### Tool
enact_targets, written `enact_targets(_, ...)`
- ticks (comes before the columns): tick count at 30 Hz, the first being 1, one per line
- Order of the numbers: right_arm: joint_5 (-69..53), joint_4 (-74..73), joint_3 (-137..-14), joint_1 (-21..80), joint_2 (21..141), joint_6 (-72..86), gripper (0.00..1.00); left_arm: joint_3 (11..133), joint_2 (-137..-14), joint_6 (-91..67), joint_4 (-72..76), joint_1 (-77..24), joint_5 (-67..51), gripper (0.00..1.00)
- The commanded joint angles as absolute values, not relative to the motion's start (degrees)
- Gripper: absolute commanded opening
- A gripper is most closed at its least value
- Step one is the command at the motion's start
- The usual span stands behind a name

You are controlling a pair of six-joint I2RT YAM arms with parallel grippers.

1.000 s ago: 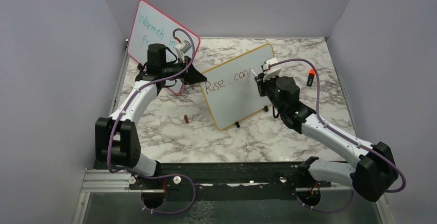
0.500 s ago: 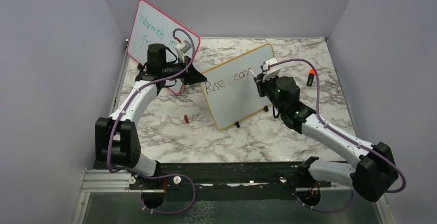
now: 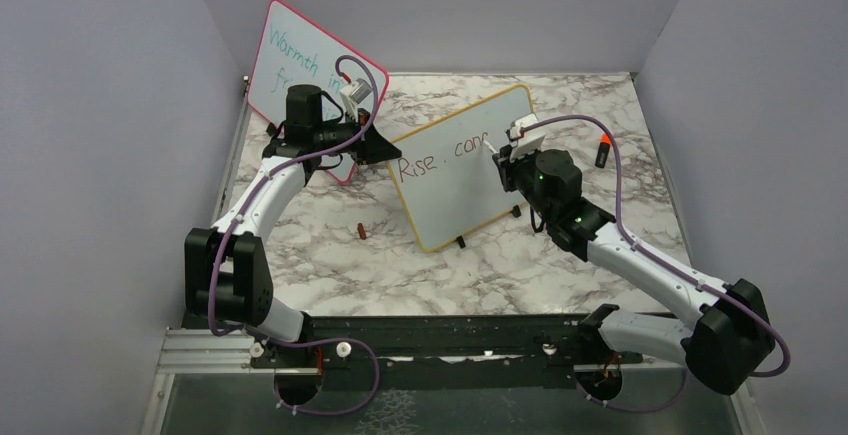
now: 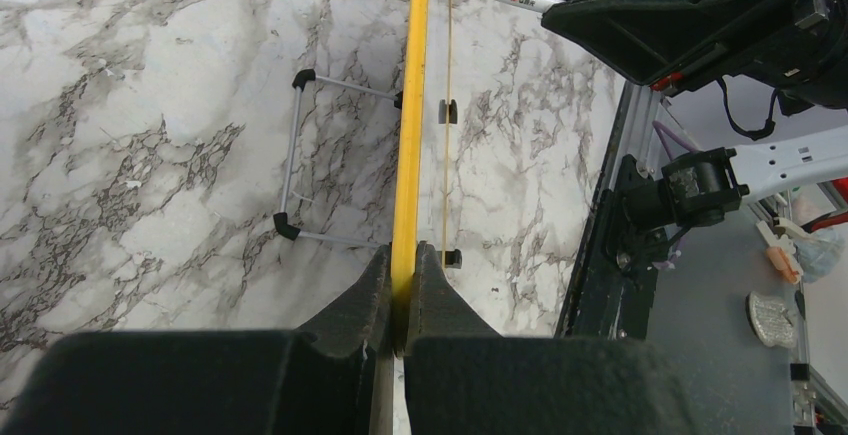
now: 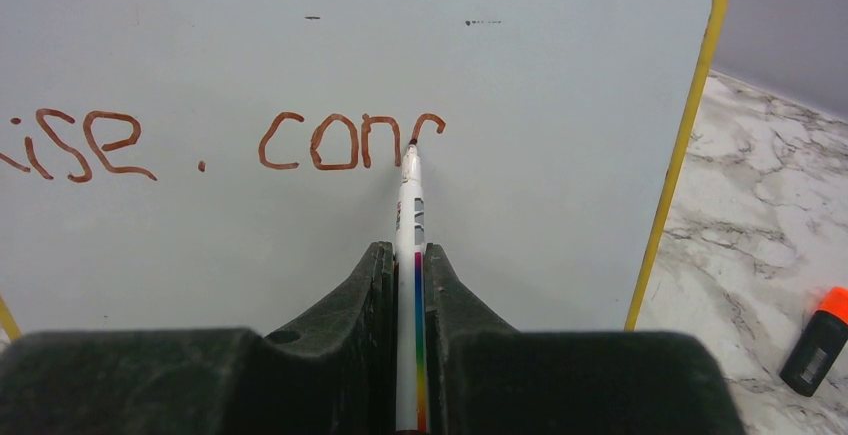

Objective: Write a sentence on the whiteboard

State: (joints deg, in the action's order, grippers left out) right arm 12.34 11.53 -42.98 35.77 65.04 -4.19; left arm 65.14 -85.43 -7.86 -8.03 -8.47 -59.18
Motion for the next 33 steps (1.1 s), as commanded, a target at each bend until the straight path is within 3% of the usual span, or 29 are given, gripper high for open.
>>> enact_targets(1, 11.7, 8.4, -42.2, 35.6, 64.6, -3.3, 0.01, 64.9, -86.1, -4.8, -10.6, -8.1, -58.4, 0.0)
enact_targets(33, 16.2, 6.8, -42.4, 35.5, 64.6, -3.3, 0.01, 64.9, -86.1, -4.7, -10.6, -8.1, -58.5, 0.0)
